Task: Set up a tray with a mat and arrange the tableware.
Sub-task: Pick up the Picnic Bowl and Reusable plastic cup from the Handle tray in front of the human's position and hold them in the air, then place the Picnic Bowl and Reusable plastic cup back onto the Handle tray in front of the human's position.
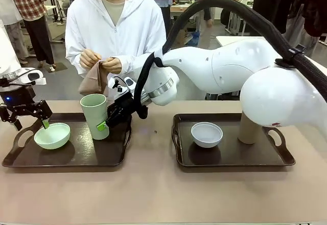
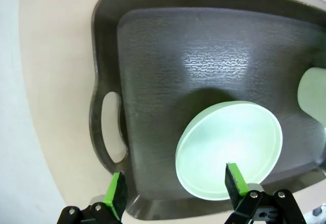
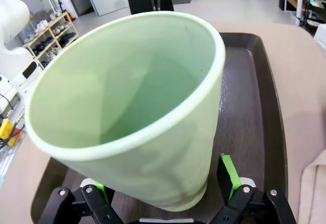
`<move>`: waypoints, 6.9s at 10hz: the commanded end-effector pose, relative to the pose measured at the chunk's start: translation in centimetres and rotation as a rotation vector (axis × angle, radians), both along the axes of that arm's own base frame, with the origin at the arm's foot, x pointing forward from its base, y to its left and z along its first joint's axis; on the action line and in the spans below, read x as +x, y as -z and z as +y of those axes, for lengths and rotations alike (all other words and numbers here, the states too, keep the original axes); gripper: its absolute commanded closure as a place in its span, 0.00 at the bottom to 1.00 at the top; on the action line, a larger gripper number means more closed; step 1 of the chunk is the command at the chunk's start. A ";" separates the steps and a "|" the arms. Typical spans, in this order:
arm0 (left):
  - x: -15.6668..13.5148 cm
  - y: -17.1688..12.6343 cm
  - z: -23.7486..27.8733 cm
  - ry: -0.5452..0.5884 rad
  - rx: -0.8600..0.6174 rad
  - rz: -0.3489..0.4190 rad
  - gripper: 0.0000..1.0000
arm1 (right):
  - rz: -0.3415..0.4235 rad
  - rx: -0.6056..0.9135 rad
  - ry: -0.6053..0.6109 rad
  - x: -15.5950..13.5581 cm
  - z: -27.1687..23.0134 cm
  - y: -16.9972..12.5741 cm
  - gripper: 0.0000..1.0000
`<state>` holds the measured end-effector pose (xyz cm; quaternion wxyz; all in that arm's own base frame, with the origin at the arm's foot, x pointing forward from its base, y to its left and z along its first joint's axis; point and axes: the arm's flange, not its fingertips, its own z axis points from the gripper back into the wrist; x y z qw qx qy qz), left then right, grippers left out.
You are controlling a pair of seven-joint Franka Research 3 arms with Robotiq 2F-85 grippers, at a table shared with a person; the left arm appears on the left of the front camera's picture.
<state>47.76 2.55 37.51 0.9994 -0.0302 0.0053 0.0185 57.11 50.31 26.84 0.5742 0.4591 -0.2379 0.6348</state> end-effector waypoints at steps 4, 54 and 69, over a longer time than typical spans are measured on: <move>-0.6 1.9 -0.6 -0.031 0.024 0.036 0.00 | 0.045 -0.020 0.009 1.1 1.4 -0.1 0.00; -4.7 -17.9 -2.7 0.026 -0.096 -0.015 1.00 | -0.380 -0.075 0.123 -14.0 -5.5 -23.5 0.76; -4.7 -17.9 -2.7 0.026 -0.096 -0.015 1.00 | -0.380 -0.075 0.123 -14.0 -5.5 -23.5 0.76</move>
